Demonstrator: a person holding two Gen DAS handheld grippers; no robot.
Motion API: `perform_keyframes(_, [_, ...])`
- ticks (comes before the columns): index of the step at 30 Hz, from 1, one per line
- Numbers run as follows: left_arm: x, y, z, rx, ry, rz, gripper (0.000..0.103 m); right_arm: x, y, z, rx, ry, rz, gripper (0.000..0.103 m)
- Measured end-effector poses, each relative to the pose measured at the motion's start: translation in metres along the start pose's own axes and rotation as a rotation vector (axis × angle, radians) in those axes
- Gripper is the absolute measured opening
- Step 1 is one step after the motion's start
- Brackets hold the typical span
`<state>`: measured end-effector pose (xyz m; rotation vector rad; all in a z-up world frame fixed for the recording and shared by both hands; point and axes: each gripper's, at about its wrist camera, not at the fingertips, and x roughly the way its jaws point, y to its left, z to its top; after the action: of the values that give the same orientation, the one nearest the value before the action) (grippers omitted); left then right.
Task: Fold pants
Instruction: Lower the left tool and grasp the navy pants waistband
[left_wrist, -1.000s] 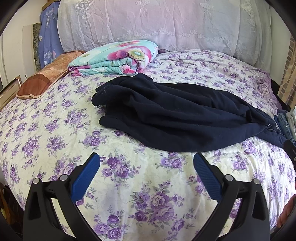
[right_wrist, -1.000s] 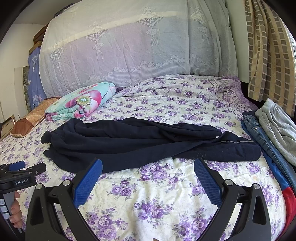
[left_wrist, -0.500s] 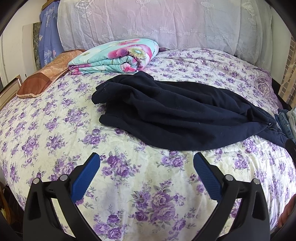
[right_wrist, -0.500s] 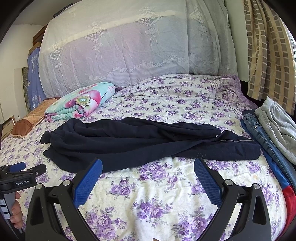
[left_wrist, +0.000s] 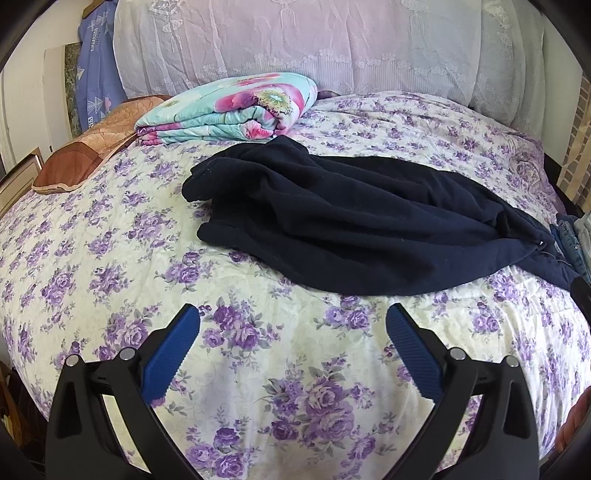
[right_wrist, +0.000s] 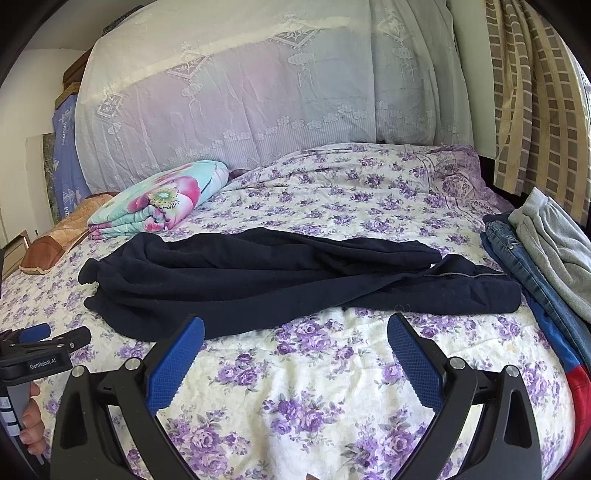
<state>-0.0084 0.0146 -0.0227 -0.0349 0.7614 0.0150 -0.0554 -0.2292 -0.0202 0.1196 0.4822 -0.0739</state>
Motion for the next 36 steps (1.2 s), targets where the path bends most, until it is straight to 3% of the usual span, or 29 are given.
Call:
perform_keyframes(5, [0.03,0.01,-0.008,0.006,0.064,0.018,0.099,0.019,-0.003,-0.009,-0.027,0.061,-0.022,0.1])
perform_keyframes(9, [0.059,0.026,-0.01,-0.036,0.144,0.004,0.099,0.048,-0.009,-0.014,-0.06,0.146,-0.058,0.1])
perform_keyframes(11, [0.066,0.03,-0.008,-0.033,0.148,0.011,0.099,0.069,-0.015,-0.016,-0.077,0.213,-0.086,0.099])
perform_keyframes(16, [0.083,0.025,-0.002,0.047,0.169,0.053,0.099,0.108,-0.031,-0.022,-0.073,0.341,-0.079,0.099])
perform_keyframes(20, [0.087,0.012,-0.01,0.161,0.131,0.123,0.099,0.121,-0.044,-0.033,-0.006,0.4,-0.033,0.1])
perform_keyframes(26, [0.082,0.028,-0.002,0.118,0.144,0.006,0.099,0.119,-0.055,-0.037,0.041,0.402,0.041,0.1])
perform_keyframes(29, [0.079,0.051,0.013,-0.029,0.152,-0.153,0.099,0.116,-0.058,-0.037,0.055,0.399,0.069,0.1])
perform_keyframes(32, [0.093,0.082,0.037,-0.228,0.212,-0.353,0.099,0.115,-0.057,-0.037,0.059,0.396,0.07,0.1])
perform_keyframes(36, [0.112,0.109,0.052,-0.449,0.233,-0.55,0.099,0.114,-0.059,-0.037,0.073,0.39,0.082,0.1])
